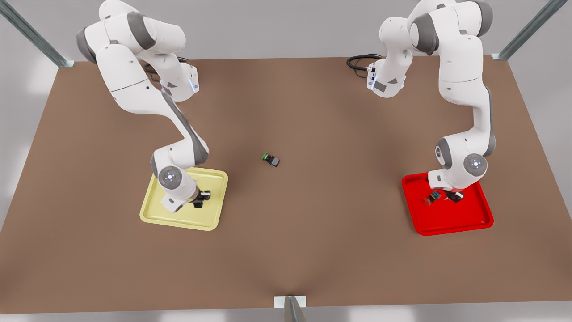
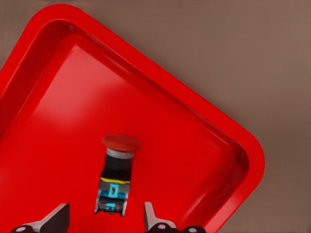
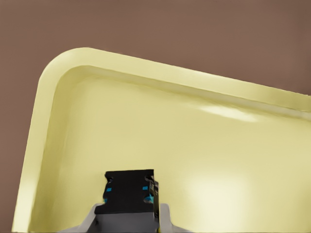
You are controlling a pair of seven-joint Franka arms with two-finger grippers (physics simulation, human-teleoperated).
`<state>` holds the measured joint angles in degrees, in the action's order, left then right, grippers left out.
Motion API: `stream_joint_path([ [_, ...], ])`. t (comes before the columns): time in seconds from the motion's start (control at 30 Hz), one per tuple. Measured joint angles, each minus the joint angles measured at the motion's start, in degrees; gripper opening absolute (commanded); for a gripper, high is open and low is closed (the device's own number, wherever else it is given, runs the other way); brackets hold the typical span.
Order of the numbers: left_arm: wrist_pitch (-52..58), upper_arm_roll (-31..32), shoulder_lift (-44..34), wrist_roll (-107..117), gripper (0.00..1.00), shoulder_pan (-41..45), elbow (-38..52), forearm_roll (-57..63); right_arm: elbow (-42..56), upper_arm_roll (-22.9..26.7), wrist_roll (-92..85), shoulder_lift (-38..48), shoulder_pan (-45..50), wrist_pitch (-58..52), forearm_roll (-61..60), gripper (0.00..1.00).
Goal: Place the switches on the corresponding trays according to their colors
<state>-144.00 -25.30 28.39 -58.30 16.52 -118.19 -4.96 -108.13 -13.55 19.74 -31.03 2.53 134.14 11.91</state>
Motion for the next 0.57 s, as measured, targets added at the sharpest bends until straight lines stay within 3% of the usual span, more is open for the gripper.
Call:
stream_joint_path([
  [0.03, -0.16, -0.01, 0.0, 0.3, 1.0, -0.03, -0.01, 1.61, 0.01, 0.01, -0.13, 0.01, 0.02, 0.08, 0.01, 0.52],
  [0.07, 0.18, -0.01, -0.41, 0.46, 1.0, 0.08, -0.02, 3.57, 0.02, 0.21, -0.08, -0.08, -0.07, 0.08, 0.09, 0.85],
  [0.1, 3.07, -0.02, -2.19, 0.8, 1.0, 0.13, 0.33, 5.03, -0.05, 0.33, 0.03, -0.08, -0.24, 0.07, 0.11, 1.0],
  [0.13, 8.31, 0.13, -3.24, 1.16, 1.0, 0.27, 2.89, 5.13, -0.06, 0.36, 0.02, -0.08, -0.25, 0.07, 0.12, 1.0],
  [0.23, 34.39, 0.71, -3.92, 21.04, 1.0, 0.95, 22.49, 1.35, -0.06, 0.36, -0.06, 0.05, -0.25, -0.07, 0.13, 1.0],
  [0.33, 46.98, 0.66, -6.55, 46.94, 1.0, 0.94, 39.36, -3.23, 0.27, 0.19, 0.11, 7.57, 0.0, -6.16, -0.09, 1.0],
  [0.4, 47.77, 2.05, -6.47, 52.78, 1.0, 1.04, 45.11, -4.46, 1.25, 0.18, 0.04, 15.71, 0.38, -12.96, -0.56, 1.0],
  [0.43, 47.34, 9.45, -8.51, 54.86, 1.0, -2.92, 45.48, -3.92, 2.9, 0.24, -0.05, 19.74, 0.35, -17.82, -1.41, 1.0],
  [0.47, 47.32, 21.82, -10.92, 59.81, 1.0, -10.35, 45.46, -1.79, 7.39, 0.52, -1.2, 21.39, 0.03, -23.47, -6.47, 1.0],
  [0.5, 47.44, 30.01, -12.83, 62.06, 1.0, -15.39, 44.89, 0.84, 14.39, 2.46, -4.04, 21.32, 0.16, -31.61, -8.47, 1.0],
  [0.57, 47.84, 31.09, -14.39, 62.17, 1.0, -16.62, 44.21, 4.43, 20.67, 5.83, -12.68, 22.61, -4.69, -41.12, -8.79, 1.0],
])
